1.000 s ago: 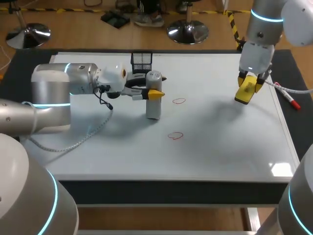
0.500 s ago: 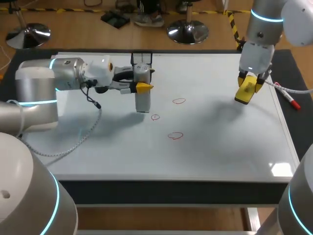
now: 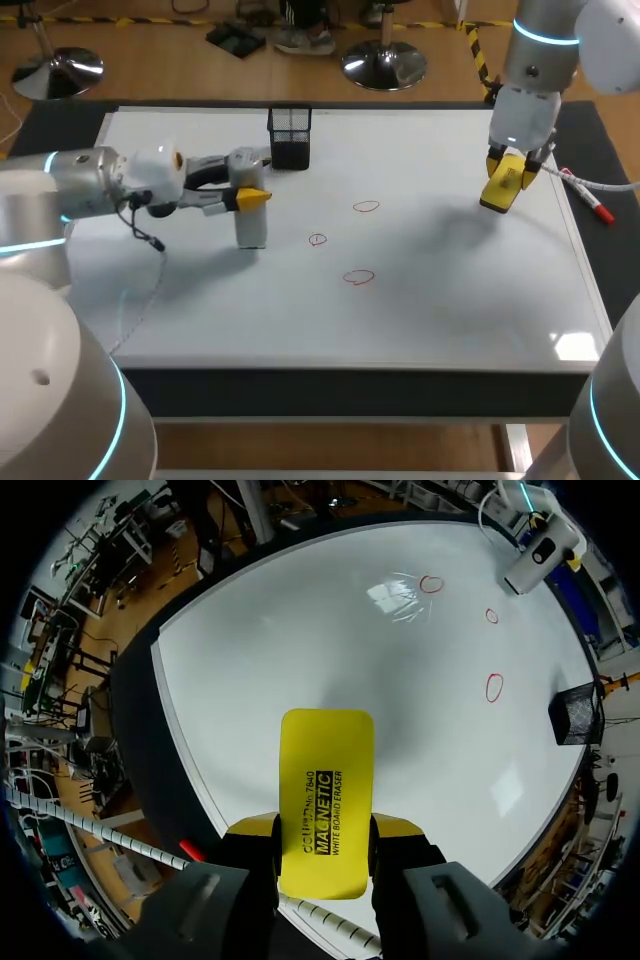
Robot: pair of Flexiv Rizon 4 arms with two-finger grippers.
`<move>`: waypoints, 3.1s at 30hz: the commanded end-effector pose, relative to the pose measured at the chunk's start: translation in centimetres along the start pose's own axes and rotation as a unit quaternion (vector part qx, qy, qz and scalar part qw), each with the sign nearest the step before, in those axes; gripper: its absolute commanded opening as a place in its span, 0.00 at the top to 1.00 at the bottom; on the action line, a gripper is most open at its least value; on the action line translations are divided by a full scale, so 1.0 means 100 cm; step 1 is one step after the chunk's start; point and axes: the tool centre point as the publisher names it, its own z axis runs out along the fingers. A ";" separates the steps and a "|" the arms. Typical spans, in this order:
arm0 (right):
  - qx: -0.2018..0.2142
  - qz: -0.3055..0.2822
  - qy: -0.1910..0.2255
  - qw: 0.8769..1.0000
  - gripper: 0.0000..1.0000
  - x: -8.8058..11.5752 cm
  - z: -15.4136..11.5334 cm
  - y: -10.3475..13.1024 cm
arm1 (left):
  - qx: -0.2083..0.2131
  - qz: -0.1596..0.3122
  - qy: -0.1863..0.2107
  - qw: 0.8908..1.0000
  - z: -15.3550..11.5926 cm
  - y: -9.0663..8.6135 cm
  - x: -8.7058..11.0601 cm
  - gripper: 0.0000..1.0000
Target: Pick up the inspection probe, press it on each red-marked spot on the whiteboard one by one, put down the probe, pick up the eraser, and wipe off all the red marks.
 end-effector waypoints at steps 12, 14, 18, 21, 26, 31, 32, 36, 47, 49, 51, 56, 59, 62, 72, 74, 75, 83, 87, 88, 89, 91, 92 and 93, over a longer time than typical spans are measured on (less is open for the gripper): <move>0.001 -0.001 0.001 1.000 1.00 0.000 -0.001 0.000 | -0.005 0.012 -0.076 0.997 -0.050 -0.012 0.037 1.00; 0.001 -0.001 0.001 1.000 1.00 0.000 -0.001 0.000 | -0.002 0.007 -0.081 0.997 -0.058 -0.012 0.042 1.00; 0.001 -0.001 0.001 1.000 1.00 0.000 -0.001 0.000 | -0.001 0.004 -0.090 0.996 -0.075 -0.012 0.050 1.00; 0.001 -0.001 0.001 1.000 1.00 0.000 -0.001 0.000 | -0.003 0.005 -0.097 0.995 -0.085 -0.015 0.055 1.00; 0.001 -0.001 0.001 1.000 1.00 0.000 -0.001 0.000 | -0.001 0.007 -0.108 0.994 -0.100 -0.017 0.062 1.00; 0.001 -0.001 0.001 1.000 1.00 0.000 -0.001 0.000 | 0.002 0.006 -0.118 0.993 -0.110 -0.015 0.063 1.00; 0.001 -0.001 0.001 1.000 1.00 0.000 -0.001 0.000 | 0.002 0.007 -0.121 0.993 -0.111 -0.015 0.063 1.00; 0.001 -0.001 0.001 1.000 1.00 0.000 -0.001 0.000 | 0.004 0.008 -0.124 0.992 -0.115 -0.015 0.063 1.00; 0.001 -0.001 0.001 1.000 1.00 0.000 -0.001 0.000 | 0.010 0.009 -0.129 0.992 -0.121 -0.016 0.062 1.00; 0.001 -0.001 0.001 1.000 1.00 0.000 -0.001 0.000 | 0.010 0.009 -0.129 0.992 -0.121 -0.016 0.062 1.00; 0.001 -0.001 0.001 1.000 1.00 0.000 -0.001 0.000 | 0.010 0.009 -0.129 0.992 -0.121 -0.016 0.062 1.00; 0.001 -0.001 0.001 1.000 1.00 0.000 -0.001 0.000 | 0.010 0.009 -0.129 0.992 -0.121 -0.016 0.062 1.00; 0.004 -0.020 0.014 1.000 1.00 -0.009 -0.004 0.010 | 0.010 0.009 -0.129 0.992 -0.121 -0.016 0.062 1.00; 0.014 -0.054 0.029 0.998 1.00 -0.031 -0.007 0.029 | 0.010 0.009 -0.129 0.992 -0.121 -0.016 0.062 1.00; 0.028 -0.159 0.031 0.986 1.00 -0.115 -0.002 0.085 | 0.010 0.009 -0.129 0.992 -0.121 -0.016 0.062 1.00; 0.030 -0.179 0.029 0.983 1.00 -0.131 -0.001 0.097 | 0.010 0.009 -0.129 0.992 -0.121 -0.016 0.062 1.00; 0.032 -0.182 0.031 0.982 1.00 -0.137 0.000 0.101 | 0.010 0.009 -0.129 0.992 -0.121 -0.016 0.062 1.00; 0.036 -0.229 0.040 0.972 1.00 -0.182 0.007 0.140 | 0.010 0.009 -0.129 0.992 -0.121 -0.016 0.062 1.00; 0.033 -0.251 0.053 0.966 1.00 -0.201 0.019 0.159 | 0.010 0.009 -0.129 0.992 -0.121 -0.016 0.062 1.00; 0.032 -0.255 0.054 0.965 1.00 -0.206 0.022 0.163 | 0.010 0.009 -0.129 0.992 -0.121 -0.016 0.062 1.00; 0.030 -0.256 0.048 0.965 1.00 -0.208 0.024 0.165 | 0.010 0.009 -0.129 0.992 -0.121 -0.016 0.062 1.00; 0.030 -0.263 0.050 0.963 1.00 -0.216 0.028 0.171 | 0.010 0.009 -0.129 0.992 -0.121 -0.016 0.062 1.00; 0.029 -0.264 0.049 0.963 1.00 -0.219 0.029 0.174 | 0.010 0.009 -0.129 0.992 -0.121 -0.016 0.062 1.00; 0.029 -0.264 0.049 0.963 1.00 -0.222 0.030 0.175 | 0.010 0.009 -0.129 0.992 -0.121 -0.016 0.062 1.00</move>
